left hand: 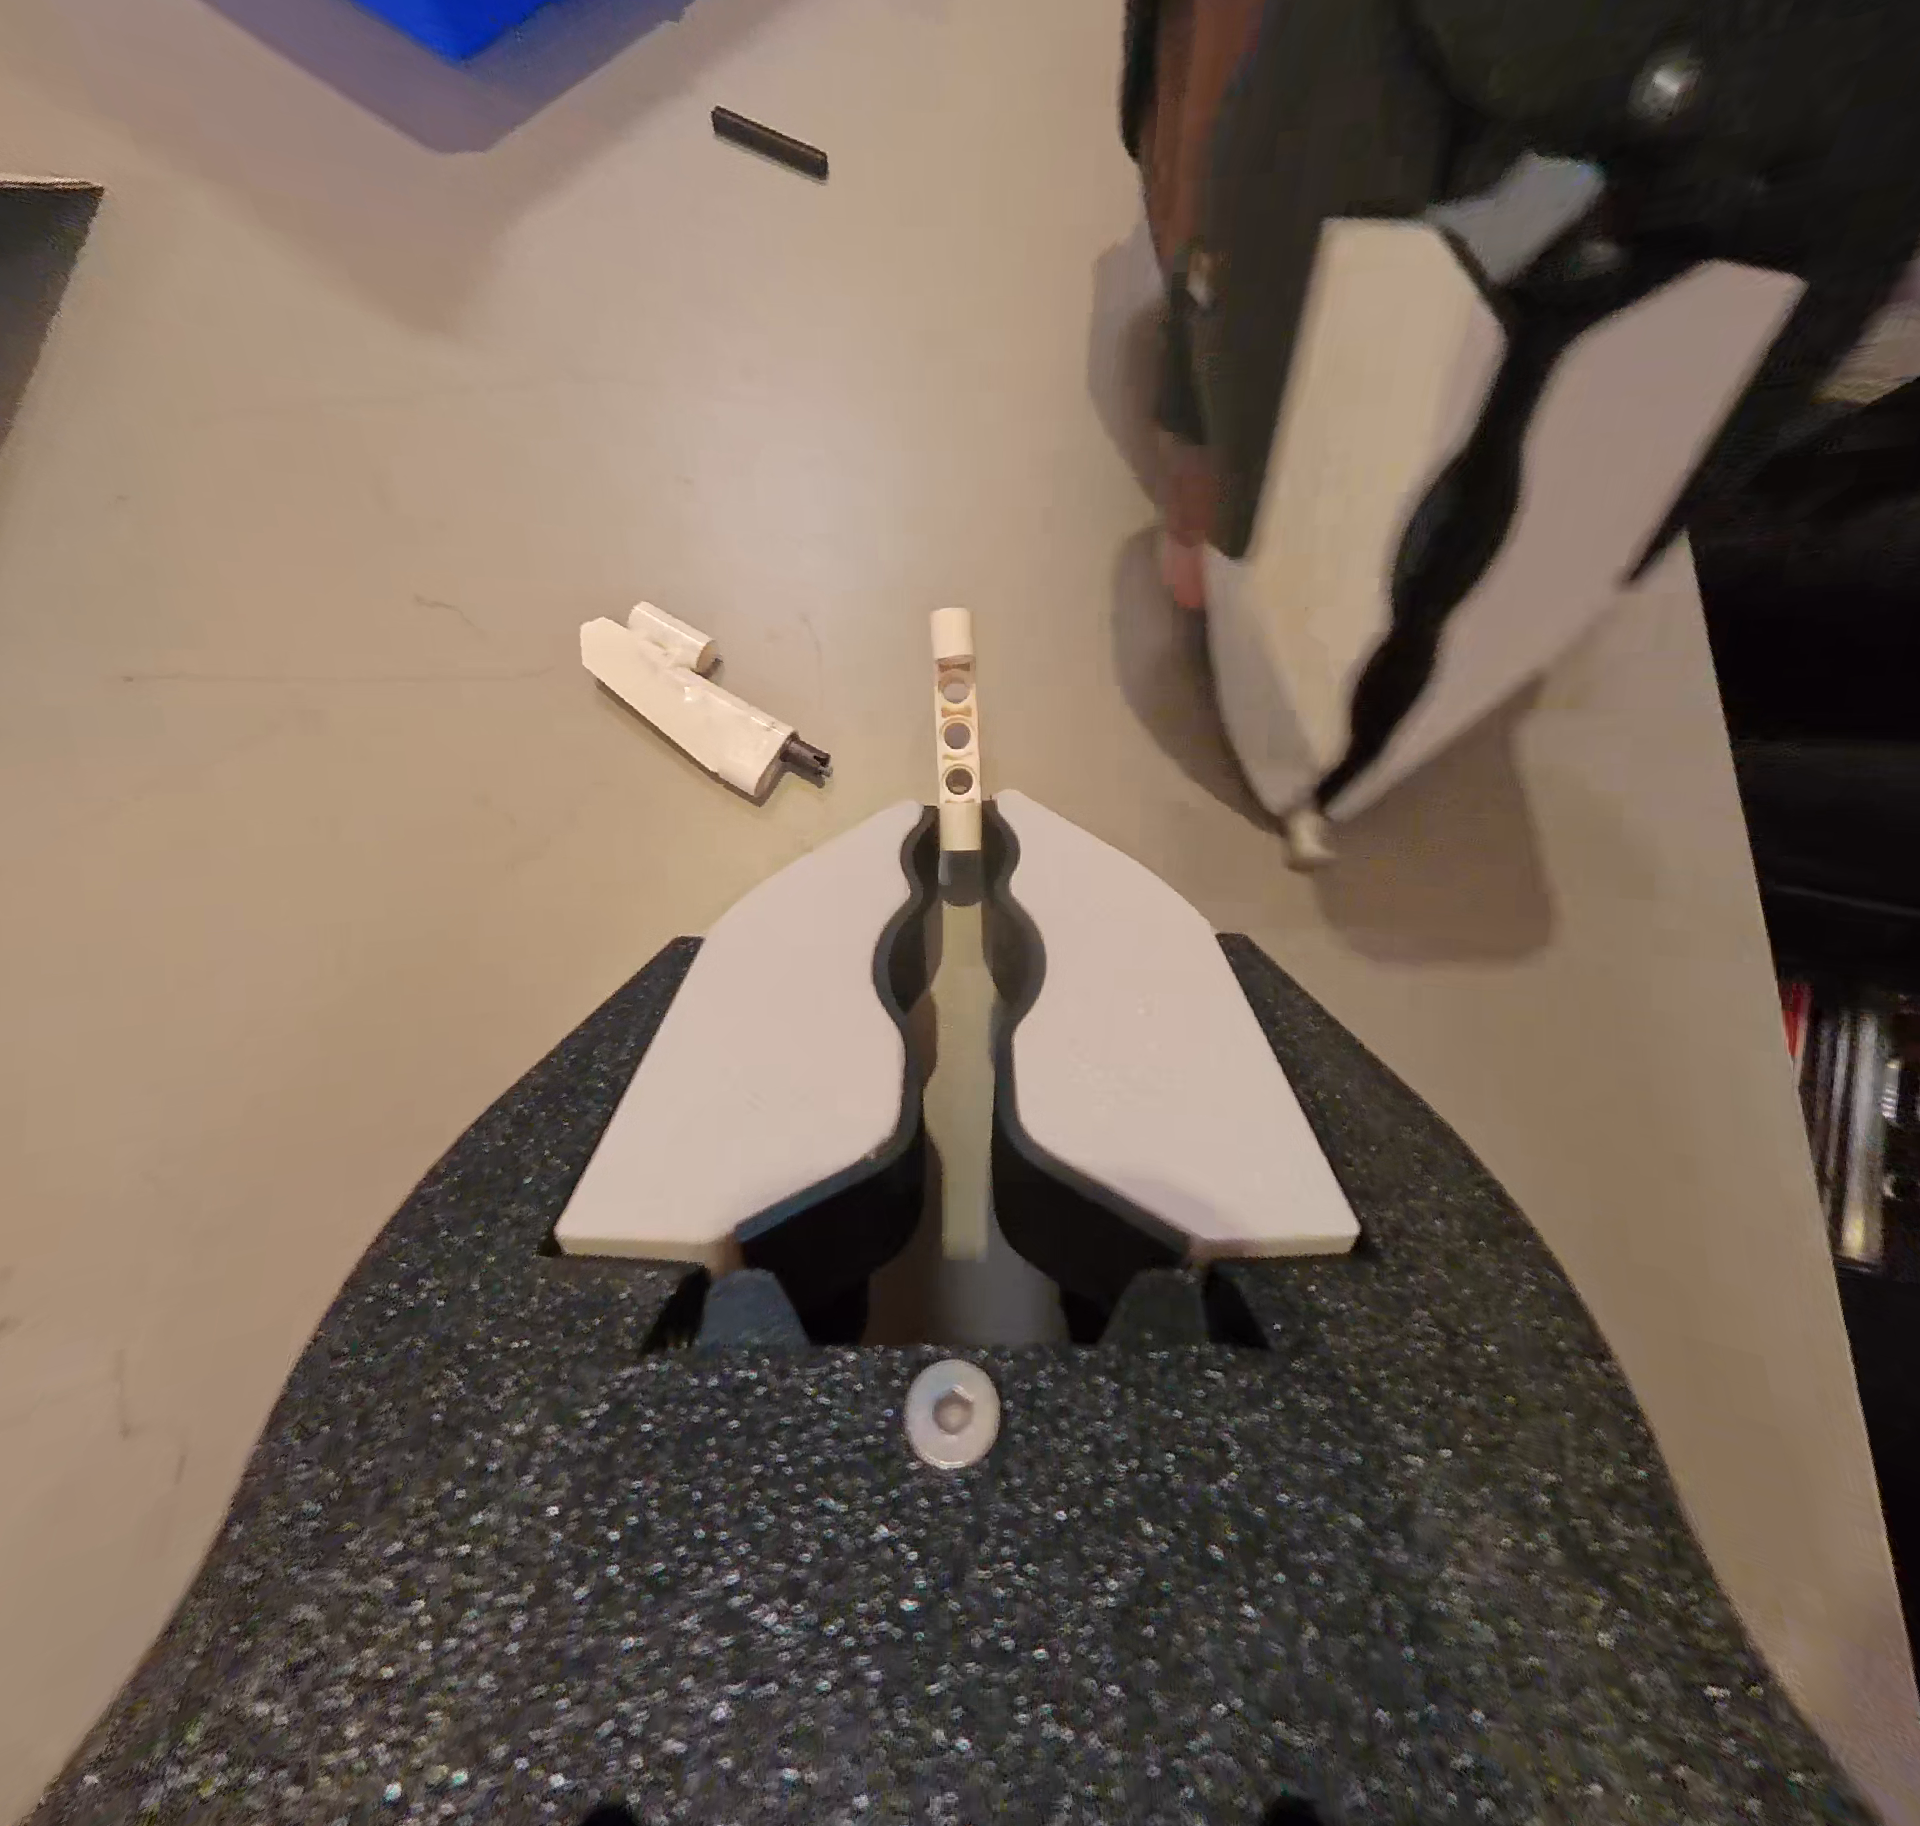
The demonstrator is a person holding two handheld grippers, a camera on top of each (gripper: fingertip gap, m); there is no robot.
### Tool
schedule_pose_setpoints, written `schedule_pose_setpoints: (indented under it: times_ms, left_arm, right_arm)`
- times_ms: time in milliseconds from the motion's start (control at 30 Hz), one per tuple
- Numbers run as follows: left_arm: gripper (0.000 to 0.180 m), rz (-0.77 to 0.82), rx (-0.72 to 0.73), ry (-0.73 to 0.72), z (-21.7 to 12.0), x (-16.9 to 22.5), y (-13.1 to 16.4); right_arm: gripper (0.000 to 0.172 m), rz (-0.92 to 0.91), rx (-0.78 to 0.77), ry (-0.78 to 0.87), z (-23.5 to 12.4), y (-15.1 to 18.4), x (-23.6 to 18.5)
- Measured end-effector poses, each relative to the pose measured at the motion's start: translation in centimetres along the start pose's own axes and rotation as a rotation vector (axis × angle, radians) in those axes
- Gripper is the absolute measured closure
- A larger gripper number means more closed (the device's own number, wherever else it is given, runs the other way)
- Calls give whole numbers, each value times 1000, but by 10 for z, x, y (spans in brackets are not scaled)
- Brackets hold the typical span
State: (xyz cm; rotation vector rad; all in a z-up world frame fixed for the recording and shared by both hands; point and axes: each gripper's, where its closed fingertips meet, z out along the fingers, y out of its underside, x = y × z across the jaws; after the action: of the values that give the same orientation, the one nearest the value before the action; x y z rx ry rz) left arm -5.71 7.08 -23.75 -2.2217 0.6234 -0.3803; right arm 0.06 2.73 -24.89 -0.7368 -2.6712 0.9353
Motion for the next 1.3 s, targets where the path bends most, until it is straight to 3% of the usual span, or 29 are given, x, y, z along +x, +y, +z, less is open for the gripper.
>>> schedule_pose_setpoints:
  times_ms: [133,333,500,633,767,900,967,1033,1300]
  left_arm:
    - [173,8,0,-20,1,-1,0]
    - [173,22,-6,-45,0,-4,-1]
    - [173,53,-10,-71,-3,-6,-1]
    - [173,84,-5,-82,-6,-5,-4]
    - [173,118,-12,-83,-6,-3,-3]
    - [173,157,-13,-76,-6,1,-4]
    - [173,167,-7,-76,-6,2,-5]
    - [172,178,-5,-103,-7,-2,-5]
    - [156,89,179,-55,-16,-2,-27]
  right_arm:
    - [162,73,-5,98,-13,18,29]
    - [153,166,0,196,-24,31,32]
    - [149,212,6,301,-30,32,48]
    - [146,201,118,336,-42,18,63]
    - [143,157,222,322,-48,-4,75]
    - [144,113,170,263,-34,-5,76]
    - [159,103,142,256,-27,-2,77]
    - [163,111,152,247,-24,-2,77]
    - [164,208,433,168,-48,-19,78]
